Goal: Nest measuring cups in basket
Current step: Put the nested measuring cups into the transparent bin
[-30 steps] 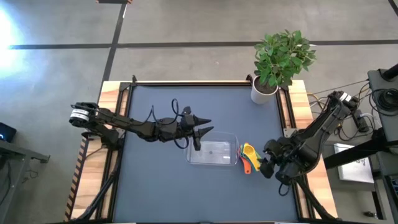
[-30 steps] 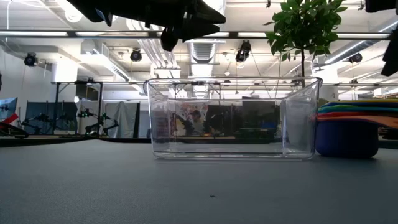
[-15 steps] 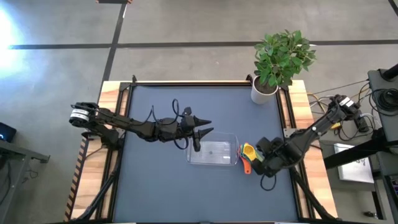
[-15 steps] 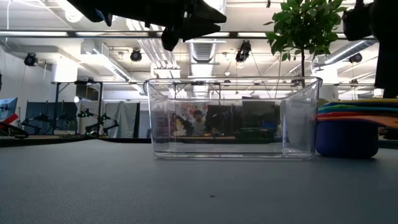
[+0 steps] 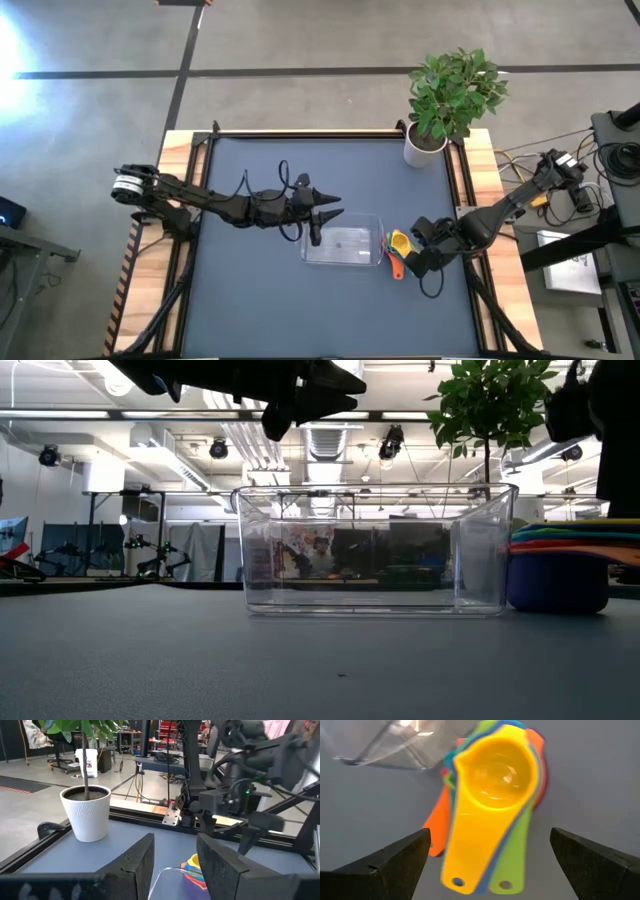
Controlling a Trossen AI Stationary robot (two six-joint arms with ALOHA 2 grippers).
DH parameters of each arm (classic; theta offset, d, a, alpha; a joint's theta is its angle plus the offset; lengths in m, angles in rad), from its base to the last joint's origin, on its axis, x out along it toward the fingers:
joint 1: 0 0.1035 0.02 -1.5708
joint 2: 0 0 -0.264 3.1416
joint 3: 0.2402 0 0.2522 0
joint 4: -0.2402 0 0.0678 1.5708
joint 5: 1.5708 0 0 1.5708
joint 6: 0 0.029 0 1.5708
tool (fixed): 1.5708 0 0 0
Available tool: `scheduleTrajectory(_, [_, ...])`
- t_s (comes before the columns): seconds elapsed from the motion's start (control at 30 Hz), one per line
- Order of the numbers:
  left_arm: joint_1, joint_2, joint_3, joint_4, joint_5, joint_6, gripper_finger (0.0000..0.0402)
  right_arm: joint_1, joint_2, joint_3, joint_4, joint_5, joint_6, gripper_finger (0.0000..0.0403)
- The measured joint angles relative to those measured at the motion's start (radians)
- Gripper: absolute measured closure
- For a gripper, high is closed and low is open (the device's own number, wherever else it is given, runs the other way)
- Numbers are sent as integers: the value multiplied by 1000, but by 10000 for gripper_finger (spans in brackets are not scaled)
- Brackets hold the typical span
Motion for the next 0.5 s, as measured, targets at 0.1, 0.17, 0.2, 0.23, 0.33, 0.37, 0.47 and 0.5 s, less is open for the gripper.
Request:
scheduleTrajectory(0.1, [-2, 0, 2, 0, 6, 0, 271, 0, -36, -42, -2, 6, 23, 5])
scheduleTrajectory(0.17, [-4, 0, 2, 0, 6, 0, 271, 0, -51, -64, -1, 9, 39, 5])
scheduleTrajectory(0.2, [-4, 0, 2, 0, 6, 0, 271, 0, -56, -74, 2, 11, 43, 5])
scheduleTrajectory(0.23, [-4, 0, 2, 0, 6, 0, 271, 0, -59, -82, 9, 11, 48, 5])
scheduleTrajectory(0.33, [-4, 0, 2, 0, 6, 0, 271, 0, -56, -99, 72, 11, 49, 5])
scheduleTrajectory(0.37, [-4, 0, 2, 0, 6, 0, 271, 0, -53, -104, 107, 11, 49, 5])
scheduleTrajectory(0.47, [-4, 0, 3, 0, 6, 0, 271, 0, -34, -113, 193, 10, 44, 5])
scheduleTrajectory(0.5, [-4, 0, 3, 0, 6, 0, 271, 0, -26, -113, 209, 9, 43, 5])
